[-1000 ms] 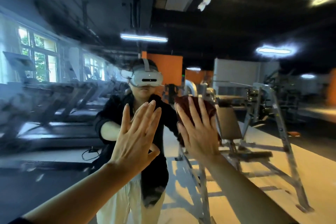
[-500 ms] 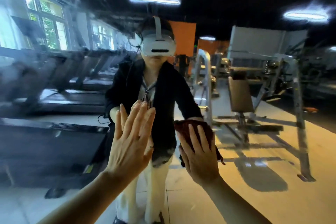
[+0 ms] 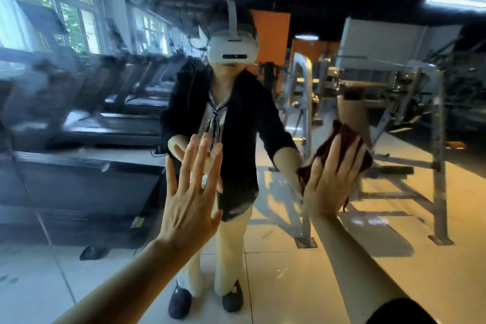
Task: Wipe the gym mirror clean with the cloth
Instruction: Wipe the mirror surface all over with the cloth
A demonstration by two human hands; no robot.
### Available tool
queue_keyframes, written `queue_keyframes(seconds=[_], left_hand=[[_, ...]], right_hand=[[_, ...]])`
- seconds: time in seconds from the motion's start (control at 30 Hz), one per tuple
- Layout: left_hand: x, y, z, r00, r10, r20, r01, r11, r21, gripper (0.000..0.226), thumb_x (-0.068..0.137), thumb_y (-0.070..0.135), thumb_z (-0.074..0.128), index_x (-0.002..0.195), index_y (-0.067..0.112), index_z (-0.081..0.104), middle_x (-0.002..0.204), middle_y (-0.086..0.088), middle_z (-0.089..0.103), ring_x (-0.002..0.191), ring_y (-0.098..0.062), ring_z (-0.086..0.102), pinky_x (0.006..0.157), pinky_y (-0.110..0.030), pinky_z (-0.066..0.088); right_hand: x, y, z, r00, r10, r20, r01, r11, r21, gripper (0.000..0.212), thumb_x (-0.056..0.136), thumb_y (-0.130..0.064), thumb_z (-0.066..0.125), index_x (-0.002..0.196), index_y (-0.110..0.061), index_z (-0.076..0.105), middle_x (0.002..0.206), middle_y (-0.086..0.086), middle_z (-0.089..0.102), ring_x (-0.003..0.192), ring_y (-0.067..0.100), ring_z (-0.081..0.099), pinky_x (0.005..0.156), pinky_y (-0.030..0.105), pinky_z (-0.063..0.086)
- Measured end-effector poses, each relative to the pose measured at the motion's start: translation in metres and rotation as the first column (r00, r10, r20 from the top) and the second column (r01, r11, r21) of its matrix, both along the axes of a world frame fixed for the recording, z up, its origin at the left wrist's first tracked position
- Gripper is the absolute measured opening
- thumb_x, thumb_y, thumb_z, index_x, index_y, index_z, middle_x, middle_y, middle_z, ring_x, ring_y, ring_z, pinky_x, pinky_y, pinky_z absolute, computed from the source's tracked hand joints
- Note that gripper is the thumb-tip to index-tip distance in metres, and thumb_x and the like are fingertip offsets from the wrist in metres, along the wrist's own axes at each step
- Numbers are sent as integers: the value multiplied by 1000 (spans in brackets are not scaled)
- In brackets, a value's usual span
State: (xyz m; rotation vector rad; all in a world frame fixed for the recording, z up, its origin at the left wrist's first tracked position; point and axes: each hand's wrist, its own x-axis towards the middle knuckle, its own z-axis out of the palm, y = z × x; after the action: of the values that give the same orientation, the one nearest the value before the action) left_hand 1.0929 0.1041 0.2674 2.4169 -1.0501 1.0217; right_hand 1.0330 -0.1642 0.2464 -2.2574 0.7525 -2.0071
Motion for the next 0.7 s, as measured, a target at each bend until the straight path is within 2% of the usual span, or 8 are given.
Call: queue_keyframes(seconds=[0.13, 0.3, 0.37, 0.43, 0.5, 0.6, 0.63, 0.7], left_hand=[[6, 12, 1, 999, 47, -11, -47, 999, -19, 135, 52, 31, 96, 159, 10, 17, 166, -18, 3, 153, -31, -7, 115, -69, 5], [17, 31, 6, 997, 67, -38, -71, 990, -123, 129, 60, 24, 93, 160, 12, 12, 167, -14, 4, 154, -31, 0, 116, -71, 6], [22, 40, 4, 993, 96, -67, -106, 983, -150, 129, 61, 24, 93, 160, 11, 10, 167, -13, 2, 154, -30, 0, 116, -71, 7], [27, 48, 1, 989, 120, -89, -133, 979, -153, 129, 62, 26, 92, 160, 10, 10, 168, -11, -1, 154, -29, -1, 117, -70, 6], [31, 55, -1, 986, 132, -100, -145, 980, -134, 130, 64, 29, 91, 160, 10, 6, 168, -8, -5, 155, -27, -3, 118, -69, 4], [35, 61, 2, 983, 147, -108, -159, 981, -109, 132, 65, 29, 89, 160, 12, -1, 168, -5, -12, 154, -23, -7, 118, -67, 1], [36, 63, 3, 983, 148, -107, -160, 981, -109, 132, 66, 31, 89, 160, 13, -3, 167, -5, -13, 154, -23, -8, 119, -66, -1], [40, 63, 4, 984, 152, -91, -162, 981, -109, 132, 68, 33, 88, 160, 12, -4, 167, -6, -13, 154, -23, -7, 119, -64, -2]], right_hand=[[-6, 7, -30, 995, 5, -100, -9, 999, -40, 54, 108, -35, 29, 156, -11, 26, 161, 24, 24, 151, 39, 13, 113, 68, 26], [14, 8, 64, 985, -61, 164, 56, 998, 34, 51, 109, -32, 30, 155, -10, 32, 160, 23, 28, 149, 39, 21, 118, 64, 17], [28, 30, 75, 976, -63, 208, 59, 998, 26, 53, 110, -37, 25, 155, -10, 31, 159, 23, 30, 148, 40, 22, 119, 64, 15], [38, 59, 51, 994, -25, 107, 34, 996, -84, 54, 109, -38, 23, 157, -12, 25, 160, 23, 27, 149, 39, 19, 118, 64, 12], [45, 89, 6, 989, 58, -137, -91, 964, -251, 56, 108, -39, 26, 159, -17, 17, 164, 20, 17, 152, 36, 12, 118, 65, 13], [44, 110, -44, 885, 86, -458, -322, 824, -466, 55, 108, -40, 26, 159, -22, 16, 169, 9, -2, 155, 29, 4, 112, 65, 27], [45, 110, -36, 871, 103, -480, -357, 805, -475, 53, 108, -39, 25, 159, -23, 18, 169, 7, -3, 155, 28, 5, 111, 64, 30], [50, 112, 8, 922, 128, -365, -292, 848, -442, 52, 109, -39, 23, 158, -22, 21, 168, 10, 8, 154, 29, 12, 114, 63, 27]])
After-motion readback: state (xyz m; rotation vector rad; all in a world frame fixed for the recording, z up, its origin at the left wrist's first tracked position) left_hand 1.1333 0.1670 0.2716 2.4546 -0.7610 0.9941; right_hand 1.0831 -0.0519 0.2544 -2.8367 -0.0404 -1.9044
